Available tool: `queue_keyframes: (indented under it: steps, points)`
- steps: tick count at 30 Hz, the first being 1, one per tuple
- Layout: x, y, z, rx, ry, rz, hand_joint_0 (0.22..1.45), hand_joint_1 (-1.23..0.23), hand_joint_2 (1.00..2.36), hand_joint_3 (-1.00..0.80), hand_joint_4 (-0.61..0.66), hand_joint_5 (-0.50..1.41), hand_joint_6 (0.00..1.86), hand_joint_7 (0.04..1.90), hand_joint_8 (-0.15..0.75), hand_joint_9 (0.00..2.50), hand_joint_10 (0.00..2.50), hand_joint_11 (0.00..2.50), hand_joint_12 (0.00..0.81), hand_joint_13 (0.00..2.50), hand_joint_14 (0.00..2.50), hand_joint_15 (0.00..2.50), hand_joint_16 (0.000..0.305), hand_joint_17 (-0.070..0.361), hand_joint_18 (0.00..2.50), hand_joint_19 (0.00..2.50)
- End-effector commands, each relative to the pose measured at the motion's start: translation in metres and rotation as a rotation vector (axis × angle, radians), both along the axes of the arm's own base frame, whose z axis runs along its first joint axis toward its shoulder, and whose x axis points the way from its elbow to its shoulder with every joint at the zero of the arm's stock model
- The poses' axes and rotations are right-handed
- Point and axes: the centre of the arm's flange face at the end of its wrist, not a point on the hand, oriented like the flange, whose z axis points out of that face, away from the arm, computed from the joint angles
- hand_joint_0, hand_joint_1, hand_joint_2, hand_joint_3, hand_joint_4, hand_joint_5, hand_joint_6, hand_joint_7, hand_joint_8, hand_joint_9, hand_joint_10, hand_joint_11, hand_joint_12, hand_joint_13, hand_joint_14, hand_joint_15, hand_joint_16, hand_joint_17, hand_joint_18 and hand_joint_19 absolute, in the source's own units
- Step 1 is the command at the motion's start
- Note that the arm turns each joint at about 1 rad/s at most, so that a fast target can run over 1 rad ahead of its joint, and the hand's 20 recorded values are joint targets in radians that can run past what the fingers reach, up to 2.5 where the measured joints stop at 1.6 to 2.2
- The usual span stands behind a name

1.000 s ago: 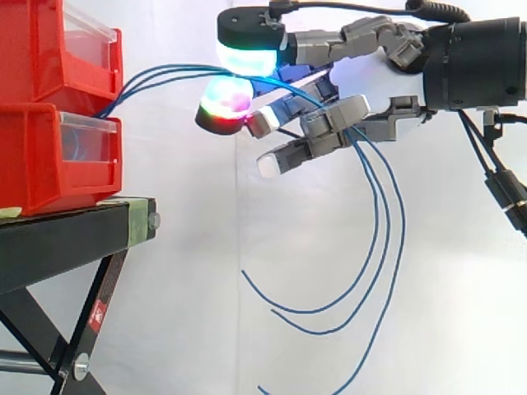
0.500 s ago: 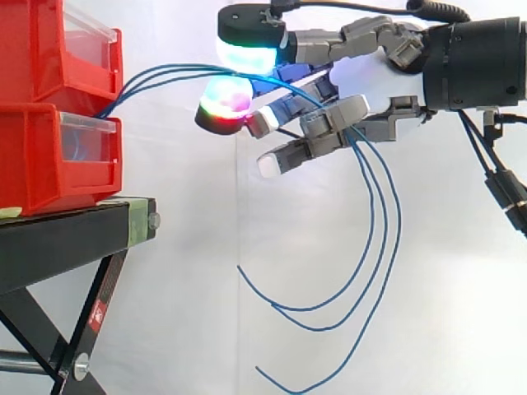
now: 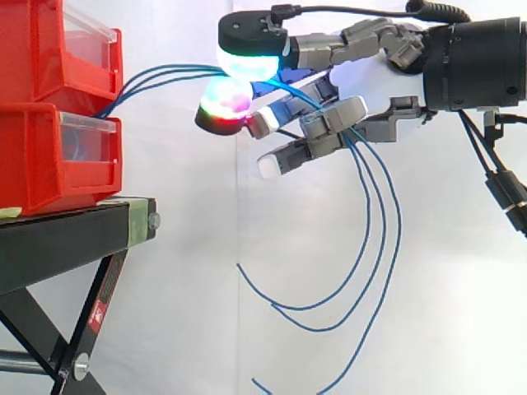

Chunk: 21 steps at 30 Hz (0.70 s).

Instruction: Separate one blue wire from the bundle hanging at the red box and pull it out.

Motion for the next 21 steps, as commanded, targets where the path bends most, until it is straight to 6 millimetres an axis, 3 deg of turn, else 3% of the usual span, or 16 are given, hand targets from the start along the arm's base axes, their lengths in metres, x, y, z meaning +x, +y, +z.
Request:
queue_keyframes:
  steps: [1, 6, 11, 21]
  points:
    - [0.0, 0.0002, 0.0001, 0.007, -0.002, -0.001, 0.61, -0.7, 1.01, -0.43, 0.22, -0.23, 0.82, 0.95, 0.344, 0.96, 0.01, 1.3, 0.31, 1.4, 0.67, 1.28, 0.055, 0.123, 0.67, 0.63]
    - [0.0, 0.0003, 0.0001, 0.007, -0.002, 0.001, 0.57, -0.56, 1.0, -0.49, 0.23, -0.22, 0.81, 0.97, 0.361, 0.99, 0.01, 1.28, 0.313, 1.41, 0.73, 1.22, 0.056, 0.127, 0.68, 0.63]
    - [0.0003, 0.0018, 0.0001, 0.006, -0.001, 0.001, 0.58, -0.53, 1.0, -0.48, 0.23, -0.22, 0.8, 0.97, 0.363, 1.01, 0.01, 1.28, 0.317, 1.42, 0.73, 1.23, 0.056, 0.127, 0.69, 0.64]
    - [0.0004, 0.0037, -0.0001, 0.007, 0.0, -0.004, 0.65, -0.67, 1.01, -0.35, 0.22, -0.22, 0.82, 0.97, 0.357, 1.03, 0.01, 1.28, 0.307, 1.45, 0.66, 1.28, 0.054, 0.123, 0.71, 0.63]
